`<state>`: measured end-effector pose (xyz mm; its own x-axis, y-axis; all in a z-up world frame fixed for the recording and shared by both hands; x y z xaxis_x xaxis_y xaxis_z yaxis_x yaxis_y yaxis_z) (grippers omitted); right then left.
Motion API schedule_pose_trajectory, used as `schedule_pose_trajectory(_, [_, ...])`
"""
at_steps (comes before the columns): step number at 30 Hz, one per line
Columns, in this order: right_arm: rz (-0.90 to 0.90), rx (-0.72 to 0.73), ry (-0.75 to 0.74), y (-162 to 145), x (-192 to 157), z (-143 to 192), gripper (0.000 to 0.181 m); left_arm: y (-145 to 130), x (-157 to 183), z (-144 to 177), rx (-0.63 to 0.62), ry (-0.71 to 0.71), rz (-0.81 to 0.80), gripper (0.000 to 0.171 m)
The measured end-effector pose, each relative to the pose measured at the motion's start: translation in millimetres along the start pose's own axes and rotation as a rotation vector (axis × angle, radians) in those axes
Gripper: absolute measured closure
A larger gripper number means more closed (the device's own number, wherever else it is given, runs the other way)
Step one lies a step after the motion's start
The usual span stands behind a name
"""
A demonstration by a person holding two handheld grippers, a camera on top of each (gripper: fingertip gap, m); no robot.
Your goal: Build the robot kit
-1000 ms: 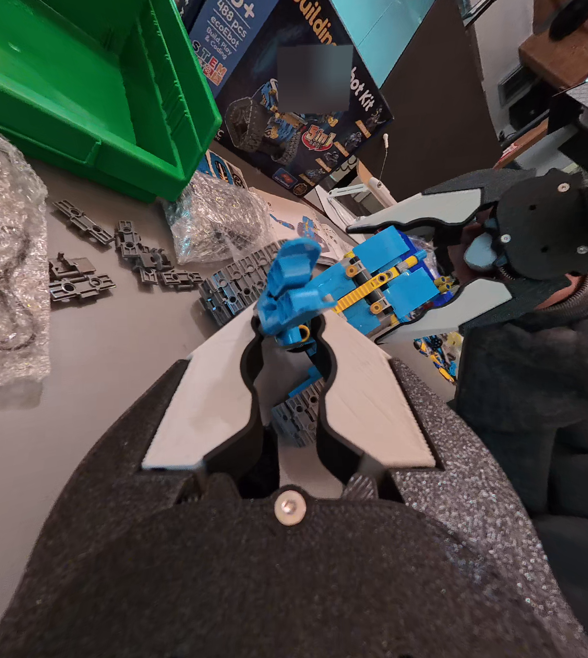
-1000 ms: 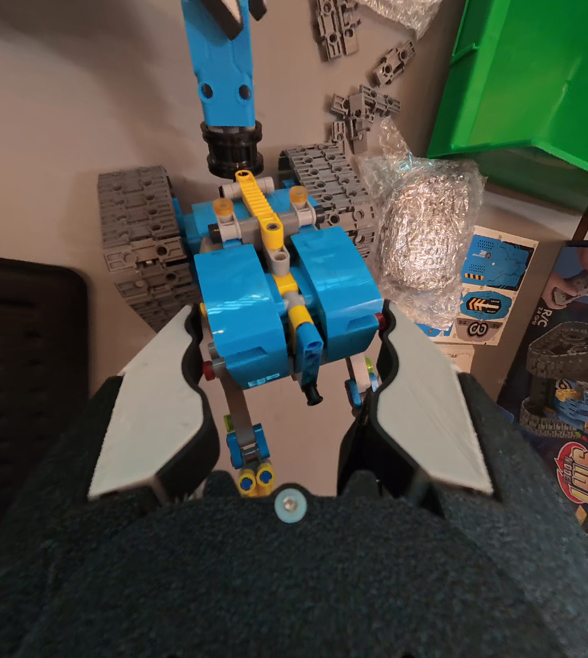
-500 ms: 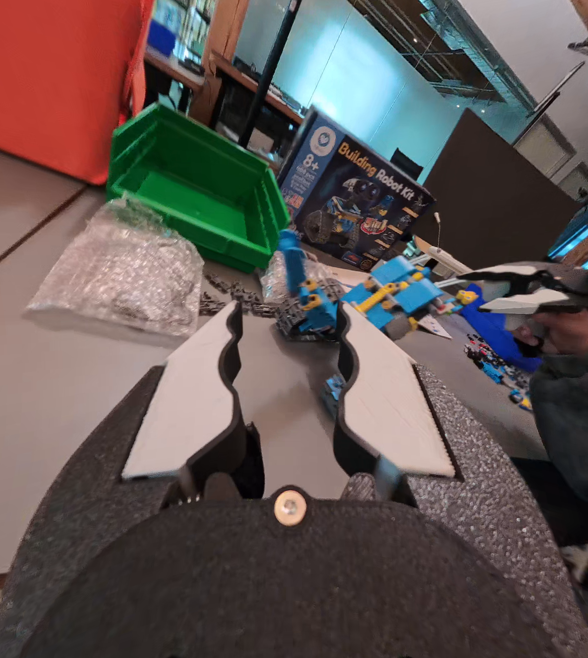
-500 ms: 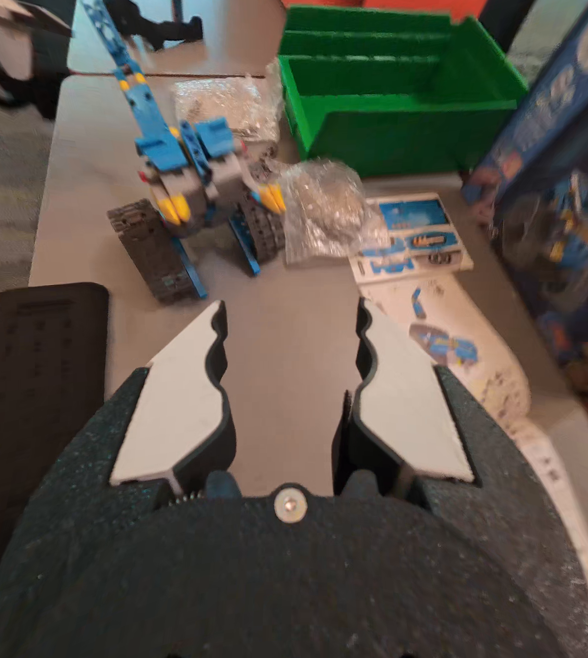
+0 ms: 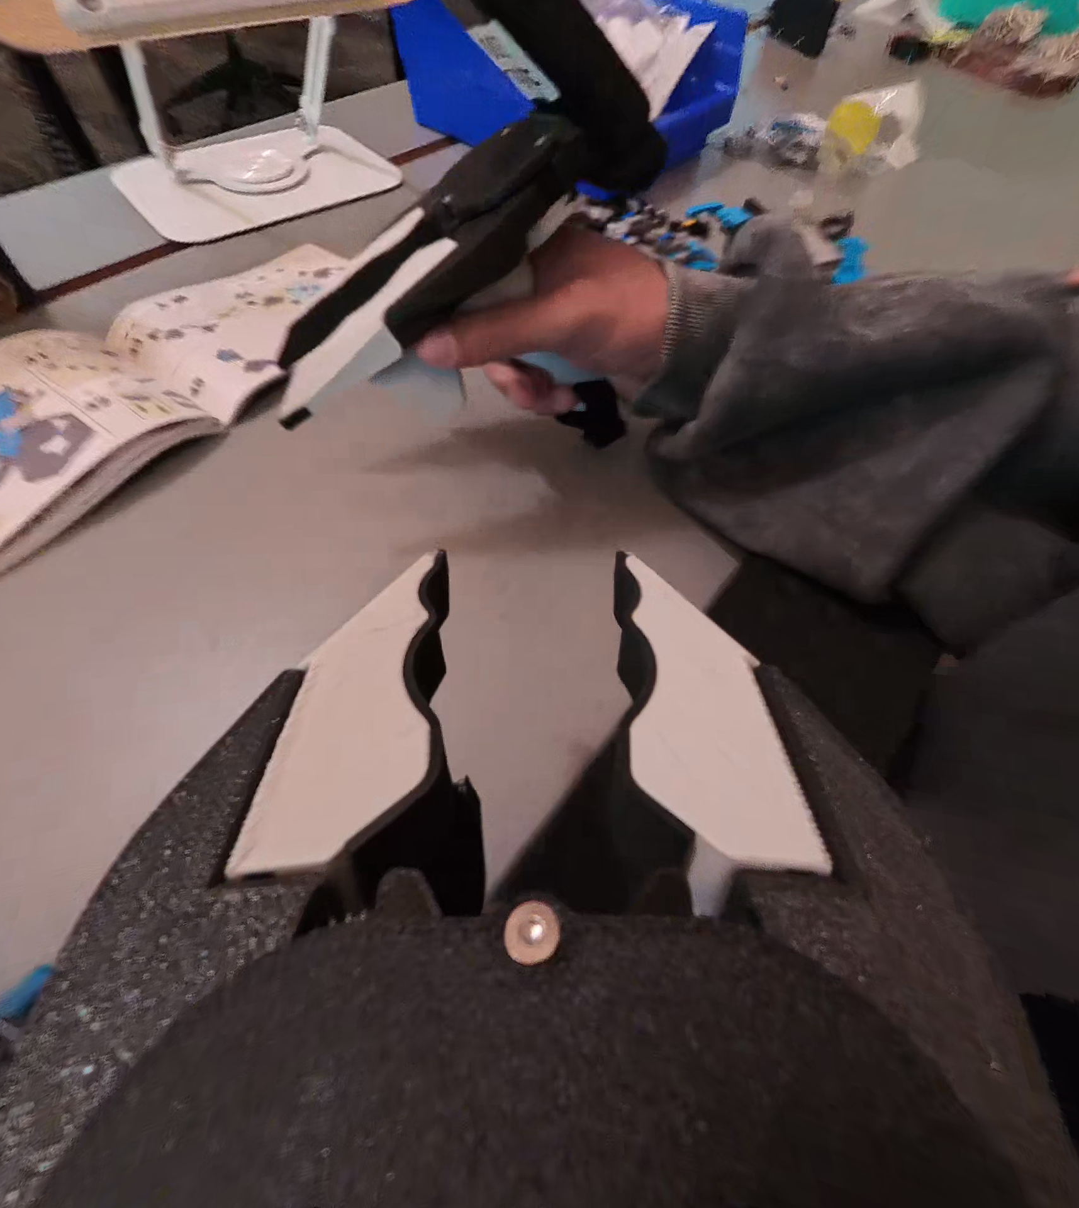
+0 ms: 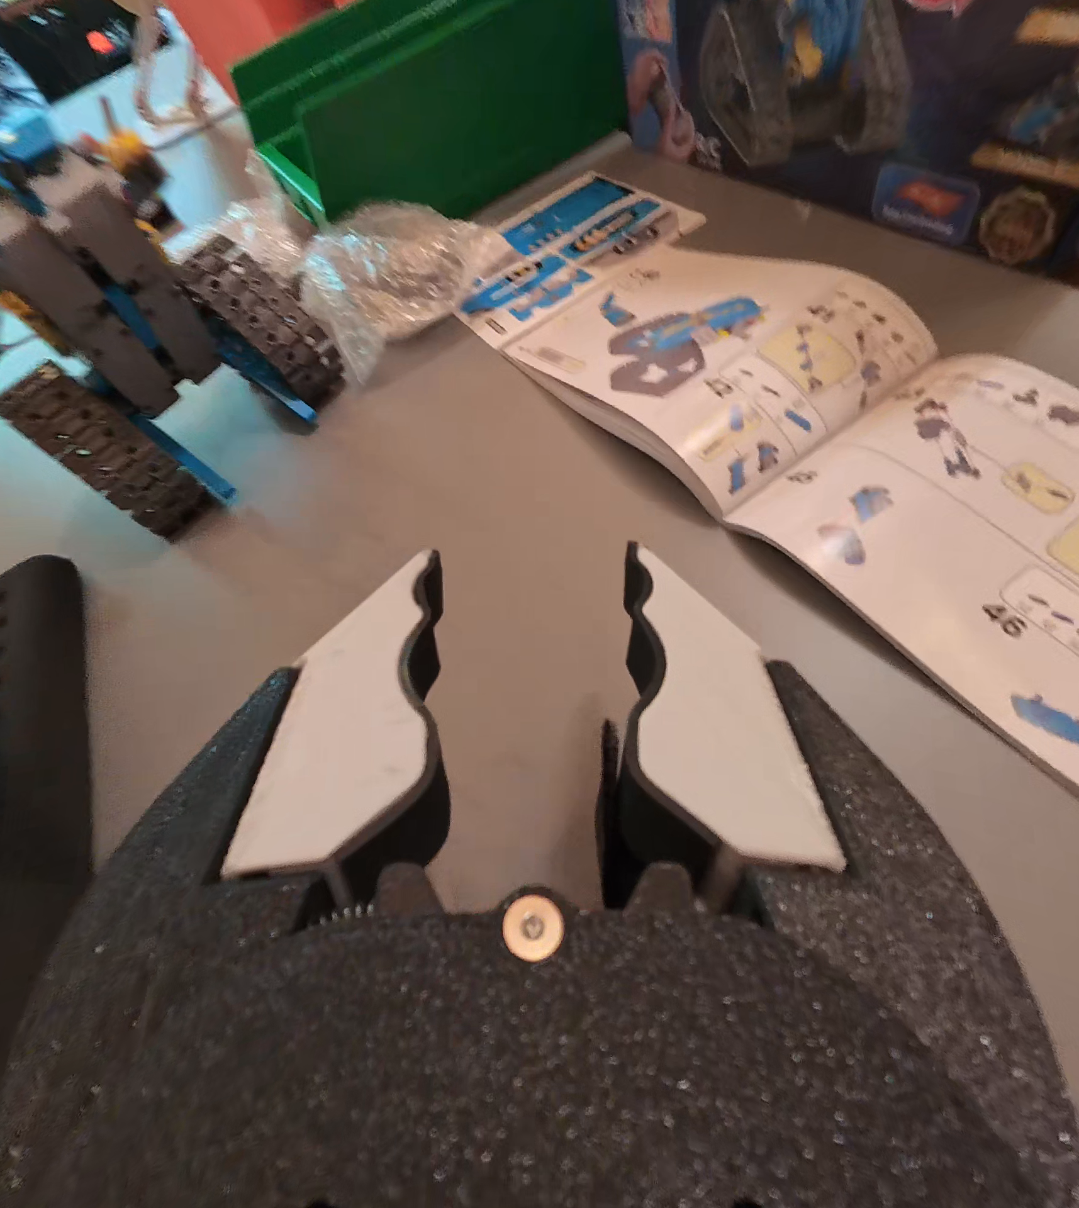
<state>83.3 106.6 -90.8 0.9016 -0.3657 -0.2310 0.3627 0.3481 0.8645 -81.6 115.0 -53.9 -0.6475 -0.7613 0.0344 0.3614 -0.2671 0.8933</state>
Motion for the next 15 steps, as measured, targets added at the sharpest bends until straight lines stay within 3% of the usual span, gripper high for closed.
schedule_pose_trajectory(2, [-0.015,-0.008,-0.062,-1,14,2,0.119,4,-22,-18,-0.004,0.113,0.008,0.121])
schedule_pose_trajectory(6, [0.024,0.103,-0.248,11,47,21,0.12,5,-46,-52,-0.002,0.093,0.203,0.121])
schedule_pose_trajectory(8, [0.077,0.13,-0.313,14,55,27,0.118,9,-61,-67,0.056,0.122,0.256,0.121])
schedule_pose_trajectory(12, [0.045,0.085,-0.295,7,56,24,0.12,8,-92,-82,0.134,0.211,0.223,0.122])
schedule_pose_trajectory(15, [0.013,0.038,-0.279,0,57,22,0.118,7,-83,-83,0.151,0.103,0.303,0.121])
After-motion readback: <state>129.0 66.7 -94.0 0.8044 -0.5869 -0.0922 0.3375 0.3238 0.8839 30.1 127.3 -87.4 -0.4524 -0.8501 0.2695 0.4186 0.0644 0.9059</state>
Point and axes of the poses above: each gripper's, where its closed fingertips meet, z back along the fingers, y out of its top, x = y × z across the jaws, the point moved 2 cm from there along z, back along the fingers
